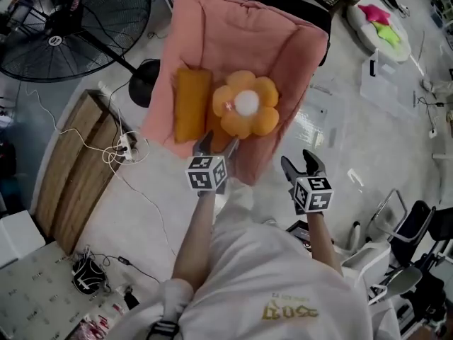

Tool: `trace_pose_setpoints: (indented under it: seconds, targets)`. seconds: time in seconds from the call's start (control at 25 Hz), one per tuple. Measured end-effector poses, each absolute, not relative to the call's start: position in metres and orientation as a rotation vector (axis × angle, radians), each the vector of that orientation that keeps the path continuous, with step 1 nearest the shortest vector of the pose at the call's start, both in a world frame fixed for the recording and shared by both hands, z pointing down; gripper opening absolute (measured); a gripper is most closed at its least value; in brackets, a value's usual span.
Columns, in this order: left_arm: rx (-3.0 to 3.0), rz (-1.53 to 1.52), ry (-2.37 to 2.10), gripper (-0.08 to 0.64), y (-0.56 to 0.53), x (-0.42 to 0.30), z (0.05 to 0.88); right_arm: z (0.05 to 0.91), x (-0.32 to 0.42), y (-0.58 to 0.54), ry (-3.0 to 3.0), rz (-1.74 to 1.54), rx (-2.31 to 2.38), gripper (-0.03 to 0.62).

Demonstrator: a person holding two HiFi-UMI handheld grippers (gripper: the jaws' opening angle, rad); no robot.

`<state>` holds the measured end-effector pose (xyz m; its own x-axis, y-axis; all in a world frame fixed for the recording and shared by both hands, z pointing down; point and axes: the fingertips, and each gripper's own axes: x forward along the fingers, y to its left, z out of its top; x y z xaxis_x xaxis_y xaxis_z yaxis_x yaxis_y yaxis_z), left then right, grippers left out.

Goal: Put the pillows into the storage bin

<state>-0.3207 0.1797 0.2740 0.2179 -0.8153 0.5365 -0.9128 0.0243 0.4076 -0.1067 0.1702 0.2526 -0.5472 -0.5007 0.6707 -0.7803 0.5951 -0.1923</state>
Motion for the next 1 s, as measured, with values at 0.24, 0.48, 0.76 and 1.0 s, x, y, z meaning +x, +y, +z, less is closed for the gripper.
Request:
trace_pose_setpoints:
  seconds: [0.24,0.48,0.76,1.0]
  targets:
    - [1.736,0.214,-1.545,0.347,0.156,-0.341,0.325,0.285,-0.13,0.155,-2.167,0.675,0.961,0.311]
    - [1.663,0.229,-1.551,0.337,0.137,-0.37,0.365,0.319,-0.149,0.137,-2.114,0.74,0.939,0.311]
    - [1.554,0.255,-1.564,0.319,0.102,-0.393,0.418,0.363,-0.164,0.106,-2.045,0.804,0.931,0.311]
    - [1.498,0.285,-1.525,0.327,0.075,-0.403,0.464,0.398,-0.169,0.092,-1.996,0.855,0.921,0.311]
